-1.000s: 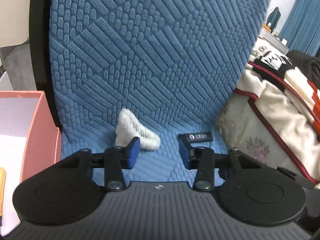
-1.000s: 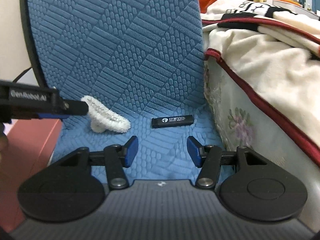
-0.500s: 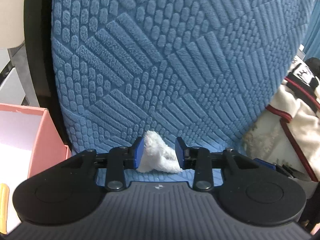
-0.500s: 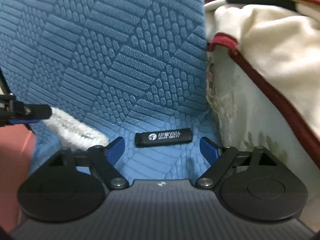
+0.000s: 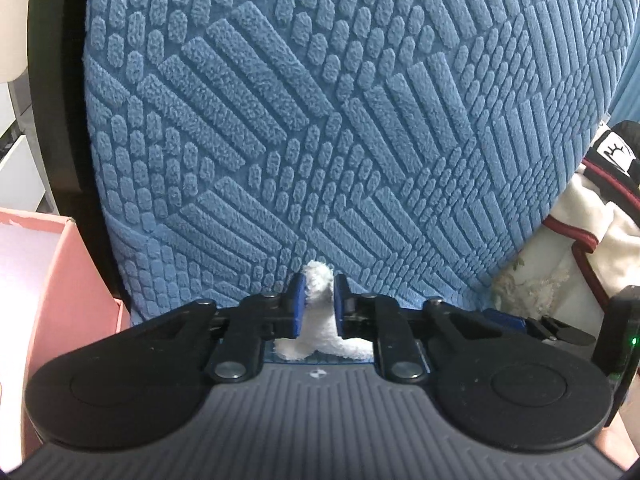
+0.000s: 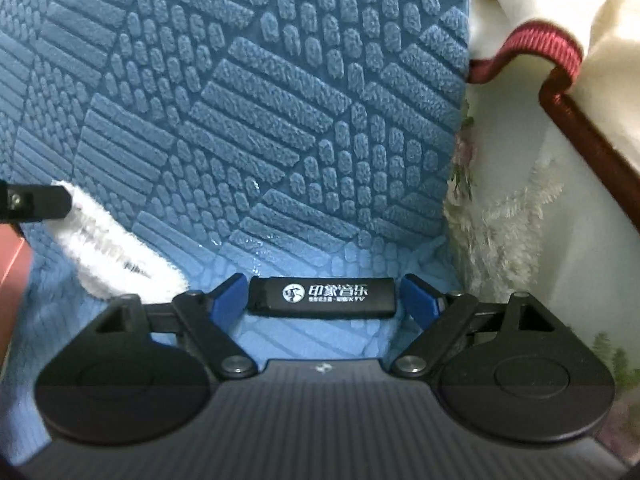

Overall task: Organize rigid objects
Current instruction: 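Close the left gripper on the white fuzzy toy while the right gripper grasps the black USB stick, then lift the fuzzy toy with the left gripper while the right gripper lifts the USB stick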

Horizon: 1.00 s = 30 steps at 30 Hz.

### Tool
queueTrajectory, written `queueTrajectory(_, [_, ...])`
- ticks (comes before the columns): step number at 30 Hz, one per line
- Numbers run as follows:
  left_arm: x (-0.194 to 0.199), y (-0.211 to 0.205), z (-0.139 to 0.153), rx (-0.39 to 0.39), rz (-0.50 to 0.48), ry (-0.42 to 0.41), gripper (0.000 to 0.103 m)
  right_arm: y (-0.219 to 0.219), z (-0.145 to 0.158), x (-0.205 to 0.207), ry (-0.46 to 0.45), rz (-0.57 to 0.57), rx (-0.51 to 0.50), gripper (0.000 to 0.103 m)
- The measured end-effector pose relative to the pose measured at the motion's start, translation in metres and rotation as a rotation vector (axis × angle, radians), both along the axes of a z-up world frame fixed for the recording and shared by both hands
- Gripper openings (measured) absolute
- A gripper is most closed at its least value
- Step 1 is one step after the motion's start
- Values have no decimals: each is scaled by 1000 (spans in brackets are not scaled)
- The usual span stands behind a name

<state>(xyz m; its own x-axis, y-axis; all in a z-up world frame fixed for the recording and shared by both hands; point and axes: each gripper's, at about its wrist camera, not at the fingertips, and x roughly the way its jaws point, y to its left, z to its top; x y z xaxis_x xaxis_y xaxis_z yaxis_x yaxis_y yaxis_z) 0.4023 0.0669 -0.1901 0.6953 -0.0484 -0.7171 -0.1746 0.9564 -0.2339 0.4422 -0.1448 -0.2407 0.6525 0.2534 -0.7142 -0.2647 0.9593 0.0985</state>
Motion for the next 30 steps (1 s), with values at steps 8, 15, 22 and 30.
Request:
queueTrajectory(8, [-3, -4, -3, 3, -8, -2, 13, 17, -9, 0, 1, 28, -56, 88])
queueTrajectory(15, [-8, -8, 0, -9, -33, -5, 12, 27, -19, -4, -14, 16, -74, 88])
queueTrajectory(22, [-18, -11, 3, -25, -51, -8, 12, 23, -14, -5, 29, 0, -68, 86])
queueTrajectory(30, [-44, -16, 8, 1, -89, -6, 11, 20, 6, -21, 61, 0, -64, 85])
